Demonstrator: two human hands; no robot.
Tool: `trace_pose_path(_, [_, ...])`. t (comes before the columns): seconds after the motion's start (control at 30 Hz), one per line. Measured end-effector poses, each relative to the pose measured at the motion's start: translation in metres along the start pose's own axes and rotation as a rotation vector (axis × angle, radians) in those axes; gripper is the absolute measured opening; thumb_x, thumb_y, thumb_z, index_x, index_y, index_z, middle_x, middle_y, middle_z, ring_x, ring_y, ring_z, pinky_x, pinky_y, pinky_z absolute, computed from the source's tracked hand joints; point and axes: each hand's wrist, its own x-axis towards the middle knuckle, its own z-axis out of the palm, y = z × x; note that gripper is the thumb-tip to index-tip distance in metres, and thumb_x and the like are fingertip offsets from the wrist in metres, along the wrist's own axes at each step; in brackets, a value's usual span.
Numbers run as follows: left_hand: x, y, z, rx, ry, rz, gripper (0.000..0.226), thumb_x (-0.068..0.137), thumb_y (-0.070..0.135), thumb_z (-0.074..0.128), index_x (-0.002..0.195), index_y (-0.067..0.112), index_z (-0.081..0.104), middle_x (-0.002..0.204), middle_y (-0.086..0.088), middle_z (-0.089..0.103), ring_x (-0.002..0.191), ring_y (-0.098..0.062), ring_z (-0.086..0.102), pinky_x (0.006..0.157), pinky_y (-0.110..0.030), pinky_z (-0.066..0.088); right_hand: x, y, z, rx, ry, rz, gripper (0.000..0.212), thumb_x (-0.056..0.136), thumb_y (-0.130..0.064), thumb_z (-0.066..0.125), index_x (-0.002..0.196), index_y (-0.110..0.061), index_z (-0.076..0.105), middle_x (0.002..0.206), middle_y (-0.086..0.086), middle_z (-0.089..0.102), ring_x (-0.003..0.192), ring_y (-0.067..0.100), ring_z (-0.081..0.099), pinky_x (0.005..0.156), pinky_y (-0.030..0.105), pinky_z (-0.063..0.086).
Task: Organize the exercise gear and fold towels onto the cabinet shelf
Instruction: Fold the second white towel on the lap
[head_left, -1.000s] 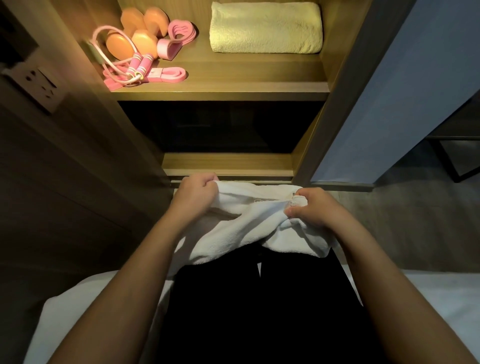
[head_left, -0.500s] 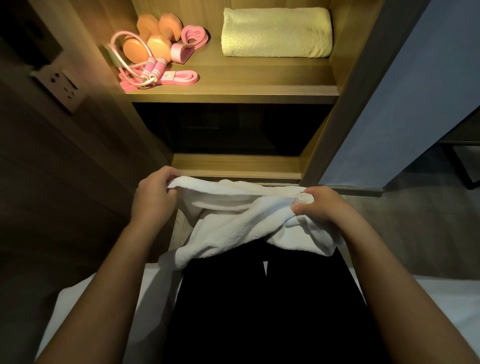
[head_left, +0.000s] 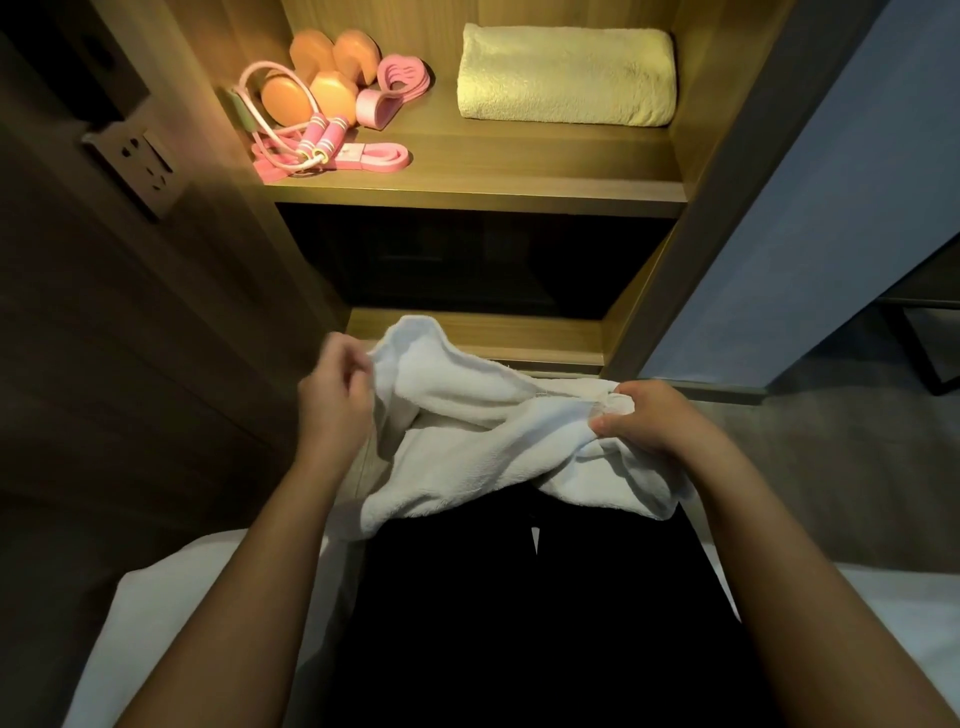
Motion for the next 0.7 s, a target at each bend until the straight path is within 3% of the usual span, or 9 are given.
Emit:
trace_pose_path(0.1, [-0.004,0.003,0.013,0.084,-0.248,0.138,0.035,0.088,-0.011,0.047,0.075,0.015,0.068,0.087,0.010,0.061,0.086,-0.007,0.057,0.081,-0.031,0.049,0.000,0.002,0.002,0.008,0.011,0.000,0.055,0.080,-0.037,0.074,0.129,-0.017,0.060,0.125,0.008,0.063,0.107,0.026,0.059,0.083,0.032,0.046])
trace_pose_path(0.17, [-0.004,0.005,0.018,0.173,-0.453,0.191,0.033,0.091,-0.004,0.048,0.085,0.015,0.074,0.093,0.013,0.061,0.092,-0.006,0.057,0.086,-0.030,0.048,0.000,0.003,0.003,0.000,0.020,-0.001,0.056,0.080,-0.037,0.074,0.130,-0.017,0.059,0.126,0.008,0.063,0.108,0.026,0.059,0.083,0.032,0.045])
trace_pose_path(0.27, [0.000,0.005,0.023,0.369,-0.685,0.248,0.020,0.093,0.012,0.050,0.094,0.023,0.068,0.098,0.015,0.054,0.099,-0.013,0.054,0.090,-0.033,0.046,0.002,0.003,0.005,-0.019,0.031,-0.004,0.059,0.080,-0.039,0.074,0.132,-0.019,0.057,0.129,0.007,0.060,0.108,0.026,0.057,0.080,0.031,0.042])
trace_pose_path(0.33, [0.002,0.004,0.024,0.506,-0.652,0.315,0.016,0.091,0.025,0.055,0.104,0.027,0.063,0.107,0.014,0.052,0.106,-0.013,0.050,0.096,-0.035,0.042,0.004,0.003,0.005,-0.024,0.030,-0.007,0.061,0.081,-0.039,0.073,0.135,-0.018,0.055,0.132,0.008,0.058,0.110,0.025,0.056,0.080,0.031,0.041])
trace_pose_path(0.4, [0.003,-0.002,0.025,0.579,-0.454,0.342,0.038,0.090,0.031,0.059,0.127,0.026,0.053,0.123,0.008,0.048,0.112,-0.014,0.047,0.101,-0.038,0.038,0.005,0.004,0.005,-0.033,0.025,-0.007,0.063,0.081,-0.040,0.073,0.137,-0.018,0.053,0.136,0.008,0.055,0.112,0.026,0.054,0.081,0.031,0.039])
trace_pose_path(0.5, [0.002,-0.011,0.026,0.493,-0.280,0.224,0.063,0.091,0.029,0.064,0.145,0.022,0.032,0.144,0.002,0.033,0.105,-0.016,0.051,0.085,-0.034,0.049,0.007,0.006,0.007,-0.048,0.034,-0.001,0.066,0.080,-0.041,0.074,0.138,-0.019,0.051,0.141,0.008,0.052,0.120,0.028,0.052,0.082,0.031,0.038])
trace_pose_path(0.57, [-0.001,-0.016,0.031,0.373,-0.302,0.163,0.065,0.092,0.023,0.063,0.148,0.023,0.030,0.145,0.005,0.030,0.094,-0.012,0.054,0.076,-0.028,0.050,0.008,0.006,0.008,-0.047,0.045,0.002,0.067,0.079,-0.042,0.074,0.138,-0.020,0.052,0.140,0.007,0.053,0.118,0.027,0.053,0.081,0.030,0.038])
trace_pose_path(0.7, [-0.017,-0.021,0.042,0.028,-0.381,0.032,0.058,0.092,0.011,0.058,0.146,0.017,0.039,0.130,0.010,0.038,0.095,-0.008,0.061,0.091,-0.038,0.054,0.009,0.007,0.008,-0.048,0.040,0.000,0.066,0.080,-0.043,0.074,0.138,-0.019,0.052,0.137,0.007,0.055,0.108,0.023,0.053,0.078,0.030,0.038])
